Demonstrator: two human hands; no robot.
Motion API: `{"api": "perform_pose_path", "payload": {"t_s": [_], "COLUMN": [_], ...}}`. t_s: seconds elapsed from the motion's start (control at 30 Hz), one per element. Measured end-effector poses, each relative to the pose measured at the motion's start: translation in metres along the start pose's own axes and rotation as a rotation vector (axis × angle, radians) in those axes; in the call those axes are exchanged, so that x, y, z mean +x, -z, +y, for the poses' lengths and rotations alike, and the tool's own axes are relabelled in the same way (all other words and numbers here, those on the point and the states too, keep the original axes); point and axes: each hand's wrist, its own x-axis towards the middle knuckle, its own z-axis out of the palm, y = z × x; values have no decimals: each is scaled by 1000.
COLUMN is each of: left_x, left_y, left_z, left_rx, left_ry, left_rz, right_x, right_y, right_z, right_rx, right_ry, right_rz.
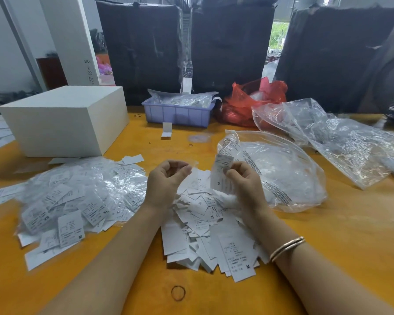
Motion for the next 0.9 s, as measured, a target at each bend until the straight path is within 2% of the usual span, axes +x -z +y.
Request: {"api": "perform_pose_path", "payload": {"t_s": [0.1,0.2,0.47,0.73,0.9], "left_x": [-1,-2,-1,-1,-2], "left_y": [-2,-3,1,3,1], "left_z": [-1,-2,-5,-4,-5], "left_rx": [21,61,194,310,319], "left_ry": [-15,-31,-127,-204,-212], "left_rz": [-54,-94,-136,-176,-230], "right_x": [2,2,3,-2,-1], "right_y": [4,4,6,6,7], "right_z": [-1,-1,1,-1,2], "right_rx": [125,219,395,15,-201], "right_ry": [-98,-55,9,393,514], "right_rz": [16,42,-38,-87,-87]}}
